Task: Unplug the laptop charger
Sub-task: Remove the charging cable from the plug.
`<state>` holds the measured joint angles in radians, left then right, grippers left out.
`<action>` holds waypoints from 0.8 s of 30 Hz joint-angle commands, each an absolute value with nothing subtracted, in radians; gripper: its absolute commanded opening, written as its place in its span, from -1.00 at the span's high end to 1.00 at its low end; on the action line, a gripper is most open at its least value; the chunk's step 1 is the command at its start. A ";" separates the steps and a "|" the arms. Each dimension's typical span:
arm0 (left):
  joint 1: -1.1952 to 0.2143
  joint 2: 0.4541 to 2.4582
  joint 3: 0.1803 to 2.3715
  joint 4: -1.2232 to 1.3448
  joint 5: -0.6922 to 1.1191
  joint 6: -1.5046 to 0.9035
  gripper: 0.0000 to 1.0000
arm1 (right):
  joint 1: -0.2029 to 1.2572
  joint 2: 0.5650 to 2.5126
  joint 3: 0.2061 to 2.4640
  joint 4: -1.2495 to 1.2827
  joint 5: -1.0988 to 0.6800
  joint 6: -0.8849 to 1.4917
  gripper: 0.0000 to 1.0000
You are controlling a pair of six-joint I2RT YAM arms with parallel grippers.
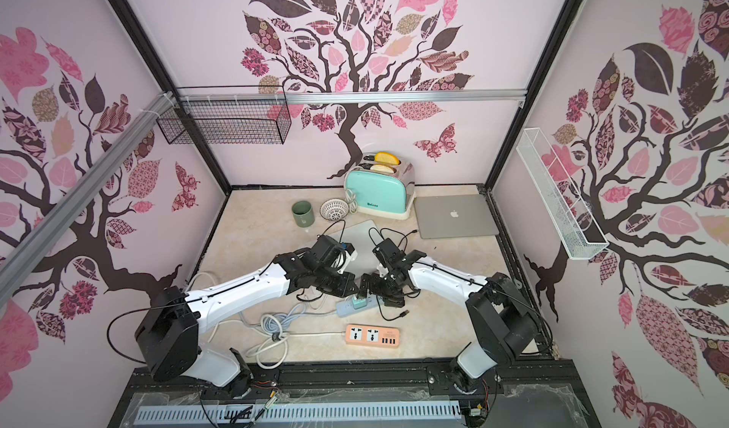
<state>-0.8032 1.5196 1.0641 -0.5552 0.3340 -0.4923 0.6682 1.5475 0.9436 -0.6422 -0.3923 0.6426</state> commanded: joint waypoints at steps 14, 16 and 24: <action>-0.802 1.443 1.148 -0.580 0.305 -0.466 1.00 | 0.716 1.657 0.886 -0.775 -0.227 0.588 -0.98; -0.802 1.448 1.158 -0.581 0.308 -0.464 1.00 | 0.723 1.660 0.882 -0.786 -0.213 0.579 -0.99; -0.802 1.465 1.189 -0.568 0.335 -0.469 1.00 | 0.729 1.658 0.867 -0.788 -0.199 0.575 -0.99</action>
<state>-0.8078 1.5085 1.0939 -0.6239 0.2966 -0.4736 0.6868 1.5620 0.9531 -0.6376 -0.3519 0.6006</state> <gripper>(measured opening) 0.052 0.993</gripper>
